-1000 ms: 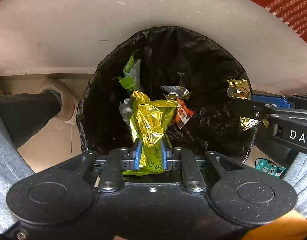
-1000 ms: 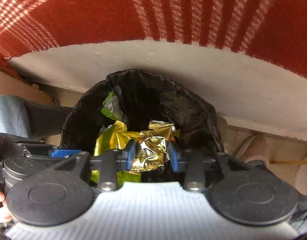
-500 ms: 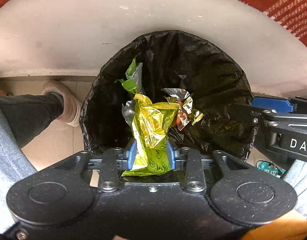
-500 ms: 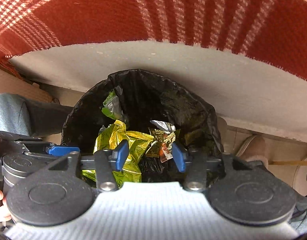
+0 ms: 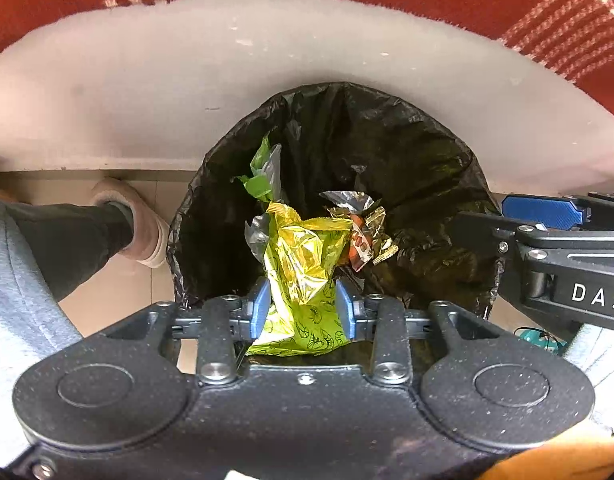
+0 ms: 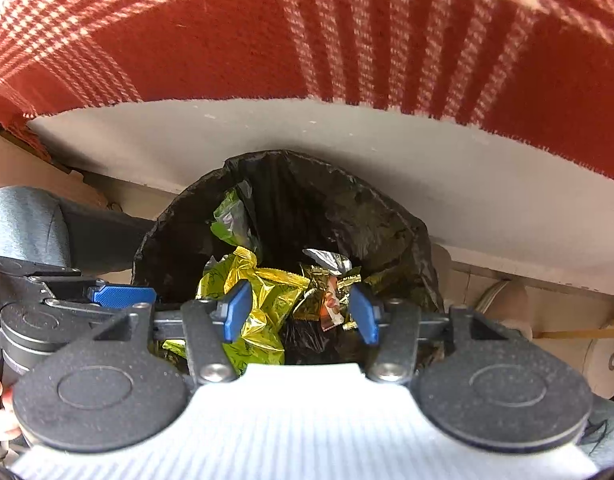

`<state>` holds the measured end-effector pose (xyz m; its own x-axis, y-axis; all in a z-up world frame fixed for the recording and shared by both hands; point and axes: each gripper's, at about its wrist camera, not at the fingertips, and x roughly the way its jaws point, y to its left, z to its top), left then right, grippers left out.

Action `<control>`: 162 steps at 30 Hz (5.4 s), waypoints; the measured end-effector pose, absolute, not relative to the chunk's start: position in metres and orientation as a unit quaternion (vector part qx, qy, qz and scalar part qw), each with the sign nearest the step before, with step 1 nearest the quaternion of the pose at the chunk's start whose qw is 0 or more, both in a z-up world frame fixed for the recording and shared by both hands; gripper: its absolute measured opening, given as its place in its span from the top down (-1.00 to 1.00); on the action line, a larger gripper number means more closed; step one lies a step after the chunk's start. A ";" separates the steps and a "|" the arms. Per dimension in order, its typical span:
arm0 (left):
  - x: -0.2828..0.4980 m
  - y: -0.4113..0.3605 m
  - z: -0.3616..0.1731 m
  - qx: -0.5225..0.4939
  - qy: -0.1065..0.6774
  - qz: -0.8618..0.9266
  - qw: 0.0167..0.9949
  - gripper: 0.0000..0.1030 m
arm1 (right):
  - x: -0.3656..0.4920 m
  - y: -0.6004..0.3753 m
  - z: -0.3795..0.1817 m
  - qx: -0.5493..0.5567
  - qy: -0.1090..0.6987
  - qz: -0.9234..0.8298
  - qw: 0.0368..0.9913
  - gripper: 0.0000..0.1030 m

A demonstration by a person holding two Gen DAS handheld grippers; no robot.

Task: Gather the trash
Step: 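Open both tools over the bin to drop the wrappers, then raise both tools back up toward the remaining items on the blanket, then grasp the green-and-white wrapper with the left tool, then grasp the orange peel piece with the right tool while the left tool holds its wrapper, then carry the wrapper and orange peel down toward the black bin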

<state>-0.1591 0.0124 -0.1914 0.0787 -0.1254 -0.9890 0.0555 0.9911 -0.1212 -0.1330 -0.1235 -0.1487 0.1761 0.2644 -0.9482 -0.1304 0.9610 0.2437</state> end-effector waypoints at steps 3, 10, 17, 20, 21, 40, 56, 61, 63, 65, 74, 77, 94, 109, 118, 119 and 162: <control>-0.160 0.013 -0.186 -0.026 0.670 -0.062 0.739 0.34 | -0.134 -0.125 -0.144 0.053 0.623 0.131 0.769 -0.32; -0.169 0.008 -0.153 -0.003 0.628 -0.080 0.774 0.27 | -0.137 -0.133 -0.120 0.052 0.605 0.146 0.781 -0.37; -0.189 0.001 -0.098 0.040 0.545 -0.120 0.829 0.01 | -0.148 -0.138 -0.076 0.051 0.570 0.173 0.802 -0.41; -0.197 0.002 -0.071 0.048 0.508 -0.131 0.850 -0.07 | -0.156 -0.138 -0.052 0.038 0.546 0.189 0.815 -0.46; -0.199 0.003 -0.063 0.046 0.500 -0.132 0.855 -0.08 | -0.159 -0.137 -0.043 0.032 0.537 0.194 0.820 -0.48; -0.220 0.028 0.056 -0.018 0.420 -0.226 0.879 -0.27 | -0.169 -0.143 0.076 0.032 0.402 0.243 0.882 -0.71; -0.196 0.044 0.071 -0.044 0.404 -0.225 0.885 -0.33 | -0.156 -0.166 0.081 0.068 0.388 0.221 0.892 -0.73; -0.186 0.045 0.077 -0.049 0.390 -0.220 0.893 -0.33 | -0.150 -0.171 0.086 0.064 0.377 0.206 0.901 -0.73; -0.179 0.045 0.081 -0.050 0.384 -0.218 0.896 -0.33 | -0.147 -0.173 0.088 0.067 0.372 0.203 0.903 -0.73; -0.171 0.046 0.086 -0.052 0.378 -0.214 0.899 -0.34 | -0.142 -0.174 0.091 0.069 0.367 0.199 0.906 -0.73; -0.118 0.043 0.106 -0.038 0.331 -0.183 0.925 -0.47 | -0.108 -0.181 0.108 0.057 0.326 0.156 0.931 -0.73; -0.087 0.041 0.108 -0.044 0.329 -0.166 0.929 -0.48 | -0.085 -0.185 0.110 0.042 0.314 0.127 0.940 -0.73; 0.060 -0.017 0.050 -0.086 0.356 -0.160 0.917 -0.30 | 0.042 -0.208 0.087 0.053 0.344 0.077 0.934 -0.31; 0.140 -0.065 0.014 -0.135 0.381 -0.140 0.904 0.03 | 0.080 -0.214 0.045 0.000 0.392 0.067 0.918 -0.33; 0.126 -0.034 0.049 -0.140 0.332 -0.139 0.922 0.16 | 0.100 -0.200 0.035 -0.022 0.393 0.094 0.915 -0.48; 0.126 -0.029 0.051 -0.144 0.330 -0.134 0.923 0.16 | 0.103 -0.197 0.034 -0.024 0.394 0.096 0.914 -0.48; 0.050 0.035 0.082 -0.127 0.318 -0.116 0.932 0.16 | 0.073 -0.158 0.055 -0.057 0.365 0.138 0.919 0.18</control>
